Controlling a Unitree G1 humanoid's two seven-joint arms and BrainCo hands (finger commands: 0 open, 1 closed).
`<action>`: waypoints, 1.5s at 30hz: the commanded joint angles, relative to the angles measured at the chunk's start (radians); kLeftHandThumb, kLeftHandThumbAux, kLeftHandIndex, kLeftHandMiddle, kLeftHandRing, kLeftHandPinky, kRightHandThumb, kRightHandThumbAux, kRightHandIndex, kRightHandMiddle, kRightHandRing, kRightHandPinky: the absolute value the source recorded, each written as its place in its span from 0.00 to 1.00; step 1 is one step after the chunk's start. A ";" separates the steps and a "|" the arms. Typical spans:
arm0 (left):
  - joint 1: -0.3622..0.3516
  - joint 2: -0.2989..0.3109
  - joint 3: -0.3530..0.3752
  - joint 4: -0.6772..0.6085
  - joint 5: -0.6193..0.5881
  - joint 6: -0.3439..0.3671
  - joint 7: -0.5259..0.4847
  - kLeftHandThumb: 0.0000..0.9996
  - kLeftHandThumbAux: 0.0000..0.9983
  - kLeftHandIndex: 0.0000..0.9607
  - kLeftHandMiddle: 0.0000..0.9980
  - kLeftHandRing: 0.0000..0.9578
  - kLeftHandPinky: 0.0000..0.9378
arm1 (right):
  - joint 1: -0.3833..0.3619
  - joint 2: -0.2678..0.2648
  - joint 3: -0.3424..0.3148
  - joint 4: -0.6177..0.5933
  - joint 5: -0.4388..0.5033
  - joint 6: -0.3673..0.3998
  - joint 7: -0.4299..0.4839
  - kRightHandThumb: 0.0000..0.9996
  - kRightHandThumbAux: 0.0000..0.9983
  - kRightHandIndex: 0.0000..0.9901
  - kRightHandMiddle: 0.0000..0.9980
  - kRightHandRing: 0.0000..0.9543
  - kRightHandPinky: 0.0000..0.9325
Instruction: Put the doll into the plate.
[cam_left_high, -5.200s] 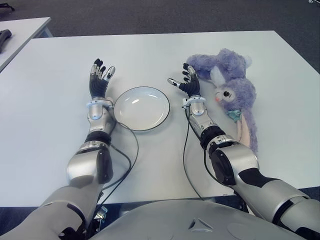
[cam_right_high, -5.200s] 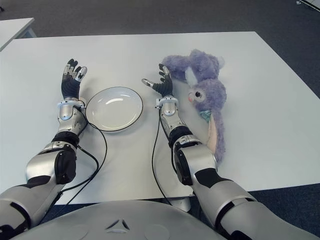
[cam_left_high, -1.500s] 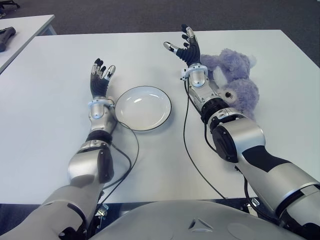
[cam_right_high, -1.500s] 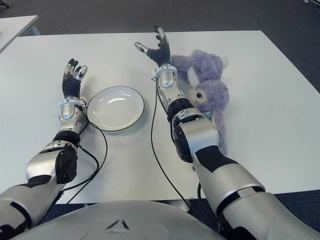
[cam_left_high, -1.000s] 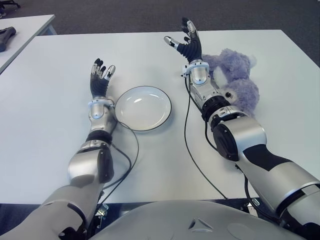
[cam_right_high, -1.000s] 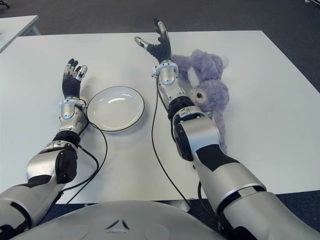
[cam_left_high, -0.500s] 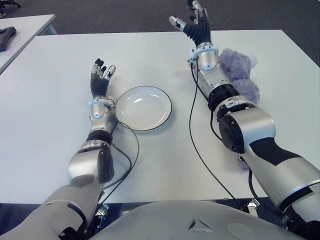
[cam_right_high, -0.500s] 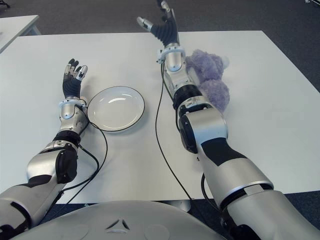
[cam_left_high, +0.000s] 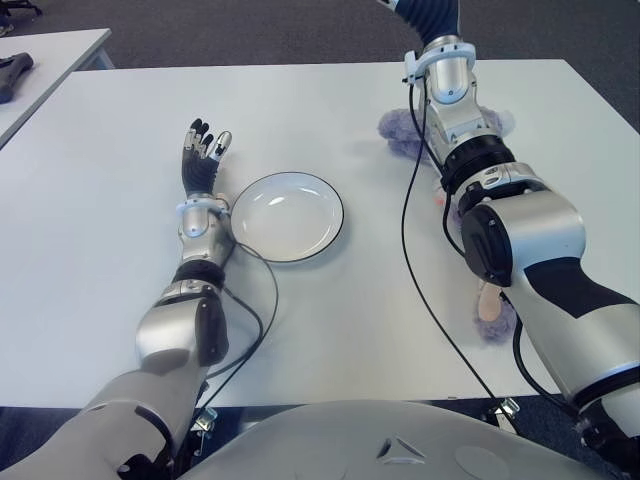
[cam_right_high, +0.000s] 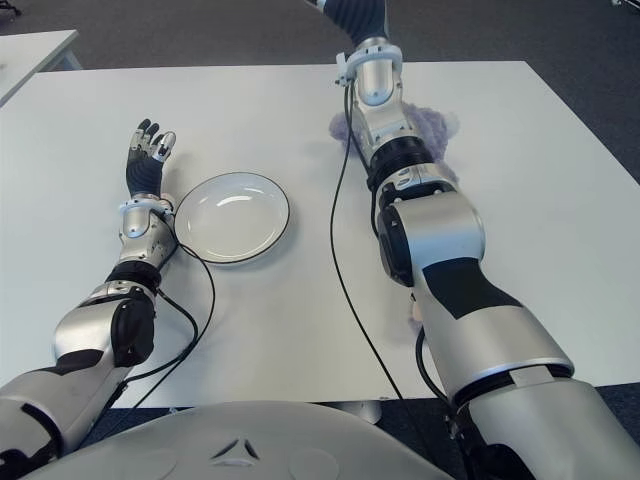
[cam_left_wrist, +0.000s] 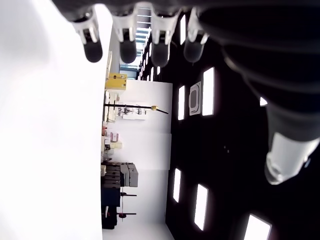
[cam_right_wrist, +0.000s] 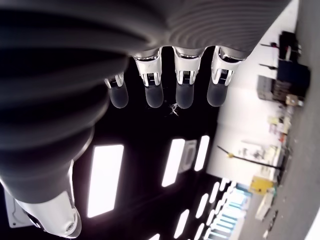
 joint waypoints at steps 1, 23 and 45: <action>0.255 -0.114 0.011 0.170 -0.008 0.034 0.050 0.00 0.59 0.05 0.09 0.06 0.03 | -0.050 -0.025 0.015 0.021 -0.024 0.009 0.016 0.12 0.70 0.05 0.07 0.06 0.06; 0.252 -0.119 0.013 0.170 -0.008 0.037 0.048 0.00 0.59 0.05 0.08 0.05 0.01 | -0.151 -0.198 0.157 0.069 -0.234 0.152 -0.052 0.07 0.59 0.07 0.10 0.08 0.08; 0.252 -0.109 0.008 0.172 0.003 0.043 0.048 0.00 0.58 0.03 0.08 0.04 0.00 | -0.160 -0.302 0.445 0.108 -0.534 0.311 -0.052 0.00 0.51 0.05 0.05 0.03 0.01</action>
